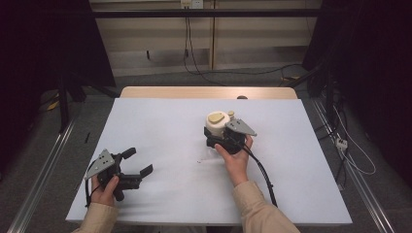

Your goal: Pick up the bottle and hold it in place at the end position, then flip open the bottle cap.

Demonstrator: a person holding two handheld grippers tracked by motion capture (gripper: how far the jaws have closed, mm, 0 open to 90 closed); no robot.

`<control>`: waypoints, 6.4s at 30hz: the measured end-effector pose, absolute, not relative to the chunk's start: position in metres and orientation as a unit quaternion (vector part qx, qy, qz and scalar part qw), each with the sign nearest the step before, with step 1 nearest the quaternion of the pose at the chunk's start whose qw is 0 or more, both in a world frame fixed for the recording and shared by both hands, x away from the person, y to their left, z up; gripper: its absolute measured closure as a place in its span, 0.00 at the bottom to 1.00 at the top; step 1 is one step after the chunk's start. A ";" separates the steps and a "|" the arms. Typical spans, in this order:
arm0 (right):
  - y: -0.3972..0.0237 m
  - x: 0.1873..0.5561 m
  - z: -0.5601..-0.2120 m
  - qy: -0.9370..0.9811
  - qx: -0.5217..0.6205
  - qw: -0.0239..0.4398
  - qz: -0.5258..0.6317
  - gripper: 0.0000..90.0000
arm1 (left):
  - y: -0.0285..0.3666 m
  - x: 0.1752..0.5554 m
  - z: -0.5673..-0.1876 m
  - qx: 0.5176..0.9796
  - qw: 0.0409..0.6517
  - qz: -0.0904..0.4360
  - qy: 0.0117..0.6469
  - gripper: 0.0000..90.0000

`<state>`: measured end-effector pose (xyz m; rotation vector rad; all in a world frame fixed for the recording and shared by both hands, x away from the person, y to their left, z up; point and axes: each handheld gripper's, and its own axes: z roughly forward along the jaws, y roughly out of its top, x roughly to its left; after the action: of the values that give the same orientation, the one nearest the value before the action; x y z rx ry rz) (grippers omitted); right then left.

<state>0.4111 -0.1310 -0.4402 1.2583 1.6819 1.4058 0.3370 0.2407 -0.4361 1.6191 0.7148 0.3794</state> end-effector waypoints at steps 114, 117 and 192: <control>-0.112 0.415 -0.454 0.680 0.446 0.270 0.516 0.06 | 0.148 0.384 -0.406 0.742 0.582 0.119 0.312 0.09; -0.112 0.415 -0.454 0.680 0.446 0.271 0.516 0.06 | 0.145 0.386 -0.405 0.743 0.581 0.116 0.310 0.09; -0.112 0.415 -0.455 0.680 0.446 0.274 0.514 0.06 | 0.104 0.417 -0.391 0.772 0.557 0.100 0.291 0.68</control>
<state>0.4147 -0.1115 -0.4553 1.2010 1.8288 1.3814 0.4167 0.1042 -0.3908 1.8213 0.6878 0.2369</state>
